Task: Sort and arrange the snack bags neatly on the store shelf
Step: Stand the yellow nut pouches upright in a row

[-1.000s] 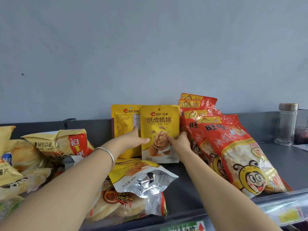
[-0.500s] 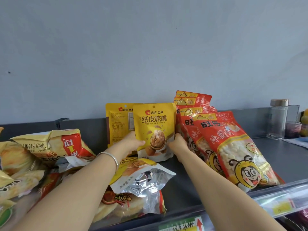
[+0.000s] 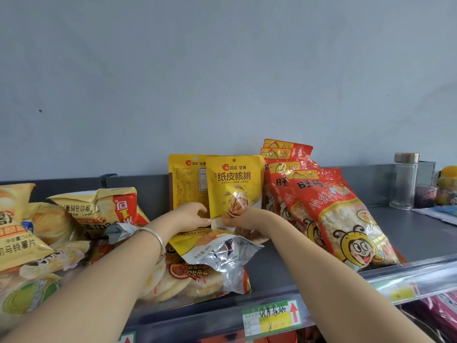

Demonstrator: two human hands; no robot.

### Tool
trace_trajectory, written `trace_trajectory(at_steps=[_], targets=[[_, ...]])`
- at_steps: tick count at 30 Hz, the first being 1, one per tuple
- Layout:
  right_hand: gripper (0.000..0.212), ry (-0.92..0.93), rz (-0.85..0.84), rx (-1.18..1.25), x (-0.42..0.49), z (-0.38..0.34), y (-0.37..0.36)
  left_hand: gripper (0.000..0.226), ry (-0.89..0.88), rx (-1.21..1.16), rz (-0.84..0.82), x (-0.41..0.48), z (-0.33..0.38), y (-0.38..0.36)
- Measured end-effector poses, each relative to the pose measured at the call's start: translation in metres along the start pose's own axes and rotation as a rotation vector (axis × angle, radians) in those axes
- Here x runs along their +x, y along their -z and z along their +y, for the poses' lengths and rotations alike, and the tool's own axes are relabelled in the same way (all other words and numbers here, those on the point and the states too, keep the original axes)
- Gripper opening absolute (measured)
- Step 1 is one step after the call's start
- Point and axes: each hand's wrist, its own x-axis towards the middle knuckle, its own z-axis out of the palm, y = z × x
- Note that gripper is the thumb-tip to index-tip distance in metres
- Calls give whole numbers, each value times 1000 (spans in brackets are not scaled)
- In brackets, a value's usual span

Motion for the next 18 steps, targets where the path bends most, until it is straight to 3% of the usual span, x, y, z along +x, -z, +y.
trace_trajectory(at_steps=[3,7,9,11,13,18], targets=[[14,9,5,-3,-2,-3,-6,49,16,49,-10,-6,-11,0],[27,130,96,-117,-8,-6,-2,48,18,70,-23,-8,-19,-4],[32,190,133,-33,-13,-5,6,51,37,38,-1,-7,-20,-6],[23,257,193,60,-21,-4,16,58,73,-41,14,-8,-19,-6],[9,344,257,171,-26,0,25,68,111,-193,48,-7,-16,-5],[13,451,432,536,-30,11,39,89,188,-945,164,-8,3,-2]])
